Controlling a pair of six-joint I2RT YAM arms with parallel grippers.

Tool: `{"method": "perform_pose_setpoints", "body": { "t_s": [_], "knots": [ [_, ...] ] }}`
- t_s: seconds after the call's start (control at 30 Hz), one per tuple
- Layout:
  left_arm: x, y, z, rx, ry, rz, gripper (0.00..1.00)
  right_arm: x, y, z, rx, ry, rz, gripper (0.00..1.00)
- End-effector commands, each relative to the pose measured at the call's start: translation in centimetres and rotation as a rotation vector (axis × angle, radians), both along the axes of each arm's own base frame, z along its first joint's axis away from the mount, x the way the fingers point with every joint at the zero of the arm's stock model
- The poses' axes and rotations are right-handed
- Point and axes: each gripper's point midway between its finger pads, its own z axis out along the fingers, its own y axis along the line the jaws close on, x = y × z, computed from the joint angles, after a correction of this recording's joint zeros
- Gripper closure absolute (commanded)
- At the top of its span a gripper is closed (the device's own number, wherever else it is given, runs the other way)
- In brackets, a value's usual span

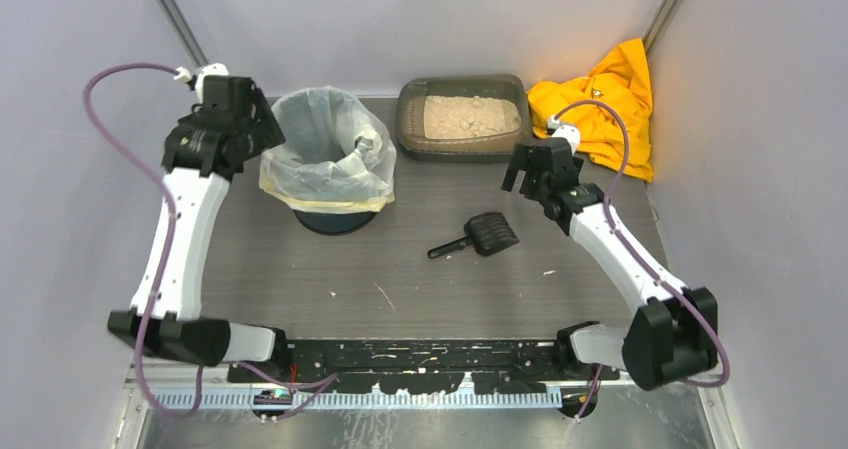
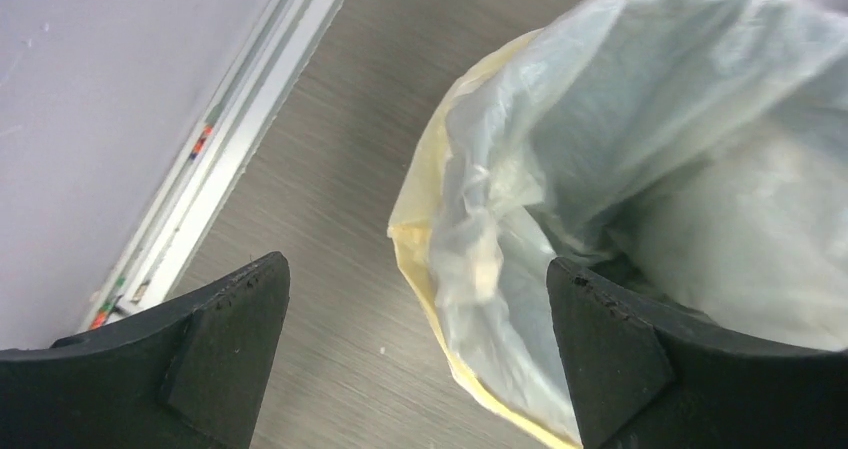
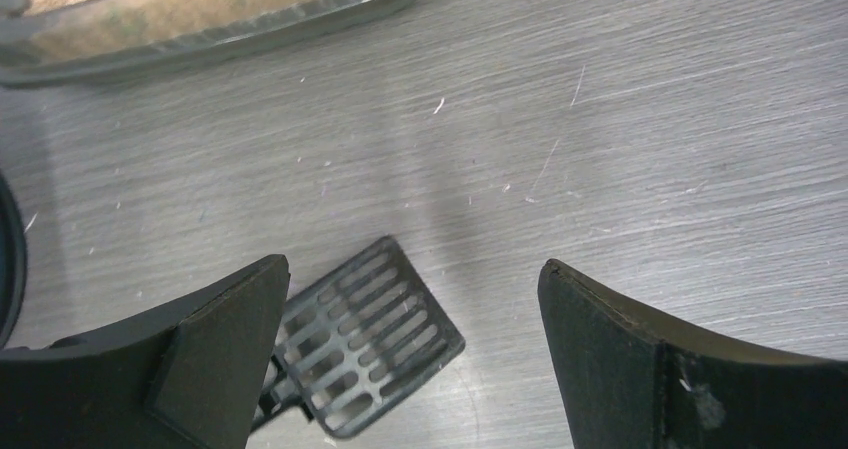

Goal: Clean the litter box

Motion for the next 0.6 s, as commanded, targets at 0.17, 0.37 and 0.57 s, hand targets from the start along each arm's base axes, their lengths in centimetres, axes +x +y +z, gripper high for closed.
{"method": "perform_pose_setpoints", "body": {
  "t_s": [0.17,0.37,0.57],
  "knots": [
    [-4.8,-4.7,4.3,-0.258,-0.226,-0.22,0.0,9.2,-0.5,3.9,-0.064,-0.036,-0.182,0.02],
    [-5.5,-4.2,2.4,-0.225,-0.198,-0.214,0.0,16.6,-1.4,3.7,-0.232,0.002,-0.309,0.07],
    [-5.3,-4.6,1.8,-0.234,-0.194,-0.232,0.0,22.4,-2.4,2.0,-0.294,0.023,-0.383,0.09]
  ]
}}
